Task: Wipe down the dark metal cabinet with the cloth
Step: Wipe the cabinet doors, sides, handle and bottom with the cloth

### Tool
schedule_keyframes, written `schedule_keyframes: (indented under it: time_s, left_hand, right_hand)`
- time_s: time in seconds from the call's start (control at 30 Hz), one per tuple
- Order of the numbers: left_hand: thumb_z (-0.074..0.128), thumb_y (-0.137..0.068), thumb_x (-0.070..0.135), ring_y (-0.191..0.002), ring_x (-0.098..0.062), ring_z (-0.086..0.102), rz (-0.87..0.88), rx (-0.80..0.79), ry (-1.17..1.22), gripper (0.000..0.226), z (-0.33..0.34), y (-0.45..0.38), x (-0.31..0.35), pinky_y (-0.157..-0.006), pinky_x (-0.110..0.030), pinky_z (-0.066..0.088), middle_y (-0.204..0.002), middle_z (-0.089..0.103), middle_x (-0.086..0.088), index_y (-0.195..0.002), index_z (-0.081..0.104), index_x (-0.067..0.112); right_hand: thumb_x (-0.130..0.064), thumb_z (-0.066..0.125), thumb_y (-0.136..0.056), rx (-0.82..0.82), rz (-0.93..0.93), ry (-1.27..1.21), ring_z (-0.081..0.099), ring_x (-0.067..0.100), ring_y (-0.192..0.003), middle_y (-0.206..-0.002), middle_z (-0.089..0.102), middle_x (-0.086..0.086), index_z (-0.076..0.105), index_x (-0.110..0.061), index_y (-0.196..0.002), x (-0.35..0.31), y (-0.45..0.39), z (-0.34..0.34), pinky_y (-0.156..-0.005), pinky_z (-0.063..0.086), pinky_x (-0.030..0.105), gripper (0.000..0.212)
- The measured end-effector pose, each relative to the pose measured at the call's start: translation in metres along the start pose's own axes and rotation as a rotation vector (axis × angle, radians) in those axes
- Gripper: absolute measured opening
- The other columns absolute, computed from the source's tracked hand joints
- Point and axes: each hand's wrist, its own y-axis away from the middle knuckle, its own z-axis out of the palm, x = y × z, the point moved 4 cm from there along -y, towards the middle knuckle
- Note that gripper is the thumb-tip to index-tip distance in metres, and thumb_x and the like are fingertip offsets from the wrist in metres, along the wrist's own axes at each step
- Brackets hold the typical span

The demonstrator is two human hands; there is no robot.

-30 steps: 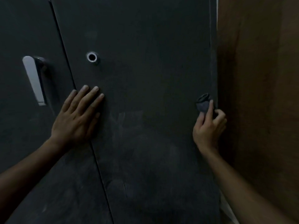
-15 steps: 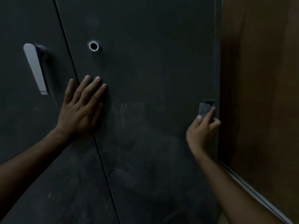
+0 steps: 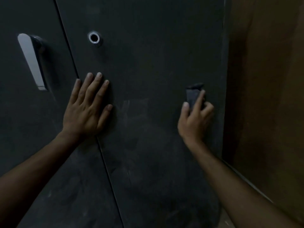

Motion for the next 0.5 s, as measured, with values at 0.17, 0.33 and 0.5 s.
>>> schedule_keyframes:
  time_s: [0.17, 0.33, 0.5]
  left_hand:
    - [0.043, -0.109, 0.041, -0.162, -0.033, 0.015, -0.019, -0.026, -0.013, 0.067, -0.004, -0.001, 0.002, -0.130, -0.057, 0.016, -0.173, 0.021, -0.014, -0.165, 0.026, 0.009]
    - [0.041, -0.109, 0.041, -0.162, -0.033, 0.014, -0.040, -0.049, -0.021, 0.065, -0.005, -0.002, 0.004, -0.130, -0.057, 0.016, -0.172, 0.023, -0.016, -0.164, 0.028, 0.008]
    - [0.038, -0.111, 0.038, -0.162, -0.031, 0.013, -0.024, -0.048, -0.025, 0.062, -0.004, -0.002, 0.003, -0.131, -0.054, 0.013, -0.173, 0.022, -0.015, -0.165, 0.028, 0.009]
  right_hand:
    - [-0.033, 0.051, -0.096, -0.228, -0.633, 0.033, 0.048, 0.038, -0.099, -0.135, 0.043, 0.019, 0.033, -0.027, -0.158, -0.044, 0.063, 0.006, -0.081, 0.044, 0.048, 0.065]
    - [-0.030, 0.059, -0.093, -0.158, -0.487, -0.110, 0.052, 0.040, -0.097, -0.118, 0.056, 0.021, 0.054, -0.021, -0.147, 0.013, 0.029, -0.008, -0.080, 0.047, 0.046, 0.055]
    - [-0.032, 0.062, -0.092, -0.074, -0.603, -0.243, 0.049, 0.037, -0.097, -0.123, 0.052, 0.017, 0.056, -0.025, -0.145, -0.086, 0.024, 0.017, -0.081, 0.040, 0.043, 0.054]
